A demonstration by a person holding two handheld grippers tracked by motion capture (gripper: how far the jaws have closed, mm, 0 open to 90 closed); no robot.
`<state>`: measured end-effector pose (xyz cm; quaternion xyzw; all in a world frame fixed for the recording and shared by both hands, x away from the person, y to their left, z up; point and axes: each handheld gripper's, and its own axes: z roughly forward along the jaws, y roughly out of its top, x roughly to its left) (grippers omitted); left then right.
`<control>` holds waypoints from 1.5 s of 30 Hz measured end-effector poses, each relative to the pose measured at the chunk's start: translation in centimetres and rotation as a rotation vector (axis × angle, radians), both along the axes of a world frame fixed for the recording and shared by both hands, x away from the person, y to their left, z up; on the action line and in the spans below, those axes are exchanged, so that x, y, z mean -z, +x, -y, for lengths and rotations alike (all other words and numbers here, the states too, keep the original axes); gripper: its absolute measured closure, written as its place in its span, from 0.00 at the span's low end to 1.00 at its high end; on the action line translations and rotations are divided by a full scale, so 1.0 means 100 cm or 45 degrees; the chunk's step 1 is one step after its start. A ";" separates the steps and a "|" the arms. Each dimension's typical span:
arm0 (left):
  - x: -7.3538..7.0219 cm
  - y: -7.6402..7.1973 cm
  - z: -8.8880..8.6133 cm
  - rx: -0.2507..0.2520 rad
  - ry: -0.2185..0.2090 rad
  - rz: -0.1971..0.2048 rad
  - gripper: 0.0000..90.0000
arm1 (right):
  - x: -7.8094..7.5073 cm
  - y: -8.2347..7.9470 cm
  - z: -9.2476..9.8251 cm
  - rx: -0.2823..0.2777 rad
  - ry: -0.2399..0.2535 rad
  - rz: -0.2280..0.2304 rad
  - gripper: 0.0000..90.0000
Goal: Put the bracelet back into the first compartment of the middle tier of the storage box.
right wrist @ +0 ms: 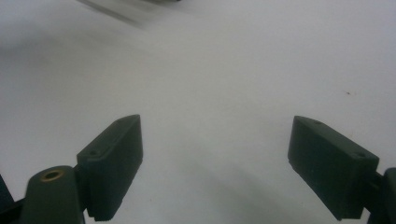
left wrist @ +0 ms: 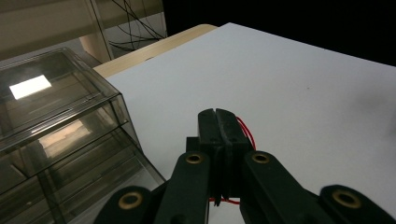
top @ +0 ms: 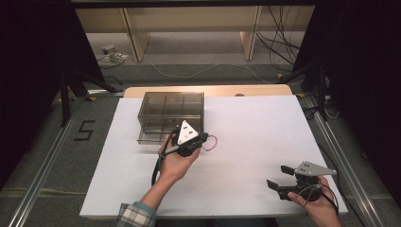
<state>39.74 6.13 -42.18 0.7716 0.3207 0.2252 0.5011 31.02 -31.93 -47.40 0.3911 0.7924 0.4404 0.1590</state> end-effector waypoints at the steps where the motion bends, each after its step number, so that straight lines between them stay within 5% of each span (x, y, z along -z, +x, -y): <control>1: 0.000 0.000 -0.002 -0.003 0.003 0.001 1.00 | 0.000 0.000 0.000 -0.001 0.000 0.000 0.21; 45: -0.012 0.008 -0.051 -0.166 -0.021 0.034 1.00 | 0.000 0.000 0.000 0.000 0.001 -0.002 0.21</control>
